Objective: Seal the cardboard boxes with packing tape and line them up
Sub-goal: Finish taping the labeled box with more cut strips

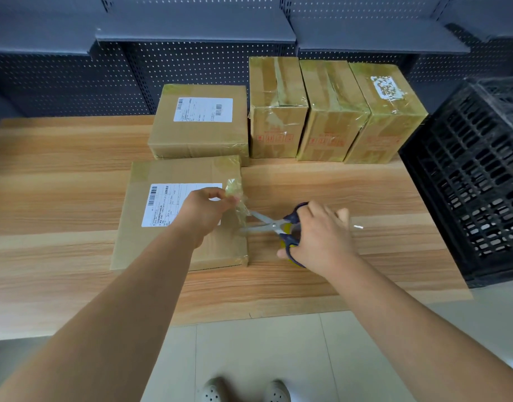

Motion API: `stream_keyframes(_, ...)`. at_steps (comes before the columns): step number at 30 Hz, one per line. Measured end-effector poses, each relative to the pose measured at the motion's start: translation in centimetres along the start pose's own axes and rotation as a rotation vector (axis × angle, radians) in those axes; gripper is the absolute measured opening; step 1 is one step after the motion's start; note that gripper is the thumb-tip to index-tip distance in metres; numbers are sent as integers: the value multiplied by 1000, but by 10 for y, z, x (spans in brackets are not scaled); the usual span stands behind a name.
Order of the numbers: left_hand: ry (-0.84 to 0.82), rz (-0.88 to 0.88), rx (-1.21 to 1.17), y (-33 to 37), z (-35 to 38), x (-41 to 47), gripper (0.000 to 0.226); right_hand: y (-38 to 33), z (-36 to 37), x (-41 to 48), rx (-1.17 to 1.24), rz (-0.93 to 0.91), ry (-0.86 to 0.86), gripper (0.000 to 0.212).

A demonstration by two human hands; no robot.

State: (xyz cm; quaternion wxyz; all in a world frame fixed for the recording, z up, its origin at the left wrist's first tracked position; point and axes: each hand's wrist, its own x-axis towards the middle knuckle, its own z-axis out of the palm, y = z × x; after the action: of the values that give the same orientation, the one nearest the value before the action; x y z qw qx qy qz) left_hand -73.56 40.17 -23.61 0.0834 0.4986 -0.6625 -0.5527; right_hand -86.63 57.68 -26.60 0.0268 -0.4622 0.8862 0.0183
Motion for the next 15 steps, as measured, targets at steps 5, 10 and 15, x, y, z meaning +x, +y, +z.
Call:
stream_keyframes(5, 37, -15, -79, 3, -1, -1, 23, 48, 5, -41, 413, 335, 182, 36)
stream_keyframes(10, 114, 2, -70, 13, 9, -10, 25, 117, 52, -66, 646, 810, -83, 29)
stream_keyframes(15, 36, 97, 66, 23, 31, -18, 33, 119, 63, -64, 462, 841, -183, 40)
